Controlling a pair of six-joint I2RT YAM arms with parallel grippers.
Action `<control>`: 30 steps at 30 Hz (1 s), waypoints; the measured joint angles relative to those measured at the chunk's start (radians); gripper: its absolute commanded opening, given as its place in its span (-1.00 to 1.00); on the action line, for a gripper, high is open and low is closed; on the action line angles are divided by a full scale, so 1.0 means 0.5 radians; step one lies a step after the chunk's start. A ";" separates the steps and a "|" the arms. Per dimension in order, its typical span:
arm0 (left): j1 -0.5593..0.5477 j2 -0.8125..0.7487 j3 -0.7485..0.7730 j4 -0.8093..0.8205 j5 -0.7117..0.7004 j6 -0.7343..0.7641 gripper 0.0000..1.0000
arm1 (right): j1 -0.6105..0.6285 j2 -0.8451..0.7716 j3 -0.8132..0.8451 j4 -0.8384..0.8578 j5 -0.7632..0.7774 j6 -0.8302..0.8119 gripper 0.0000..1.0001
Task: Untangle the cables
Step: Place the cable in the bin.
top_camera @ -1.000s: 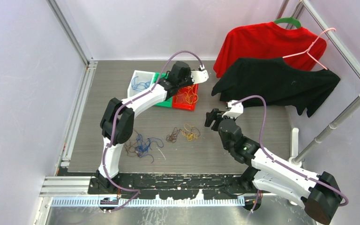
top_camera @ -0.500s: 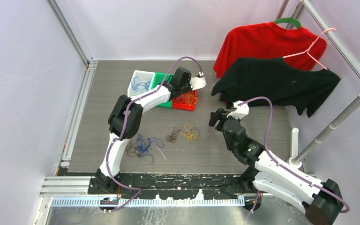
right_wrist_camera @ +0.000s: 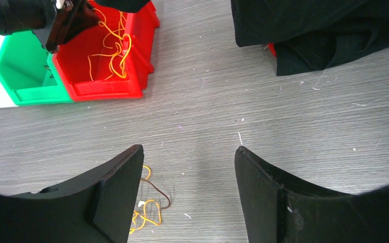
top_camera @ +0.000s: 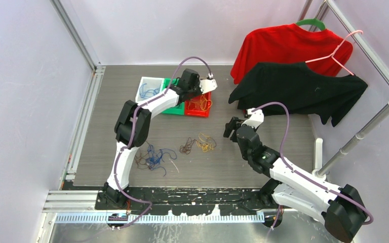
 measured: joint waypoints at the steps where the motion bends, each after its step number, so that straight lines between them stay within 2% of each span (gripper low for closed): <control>1: -0.001 -0.001 0.013 -0.044 0.047 -0.024 -0.43 | -0.002 -0.002 0.000 0.004 -0.005 0.004 0.42; 4: -0.004 -0.001 0.091 -0.224 0.196 -0.088 -0.30 | -0.017 -0.005 0.000 0.010 -0.022 0.011 0.42; 8: 0.002 0.002 0.359 -0.573 0.414 -0.180 -0.14 | -0.041 -0.005 0.000 0.009 -0.047 0.020 0.42; 9: 0.005 0.007 0.465 -0.676 0.472 -0.198 -0.03 | -0.045 -0.005 0.000 0.009 -0.053 0.020 0.41; 10: 0.011 0.011 0.557 -0.753 0.517 -0.211 0.16 | -0.053 -0.005 0.000 0.009 -0.063 0.020 0.41; 12: 0.024 0.023 0.770 -0.922 0.608 -0.246 0.36 | -0.069 -0.005 0.001 0.009 -0.086 0.020 0.41; 18: 0.175 0.036 1.096 -1.254 0.790 -0.361 0.62 | -0.098 0.000 0.031 -0.006 -0.179 0.003 0.39; 23: 0.277 0.026 1.102 -1.452 0.844 -0.445 0.73 | -0.105 0.187 0.119 0.034 -0.372 -0.013 0.37; 24: 0.284 0.008 1.080 -1.495 0.845 -0.451 0.81 | -0.105 0.262 0.134 0.056 -0.427 -0.011 0.37; 27: 0.288 -0.151 0.869 -1.660 0.867 -0.457 0.86 | -0.105 0.483 0.155 0.123 -0.596 -0.011 0.35; 30: 0.293 -0.479 0.482 -1.807 0.916 -0.448 0.86 | -0.105 0.678 0.170 0.213 -0.784 -0.040 0.35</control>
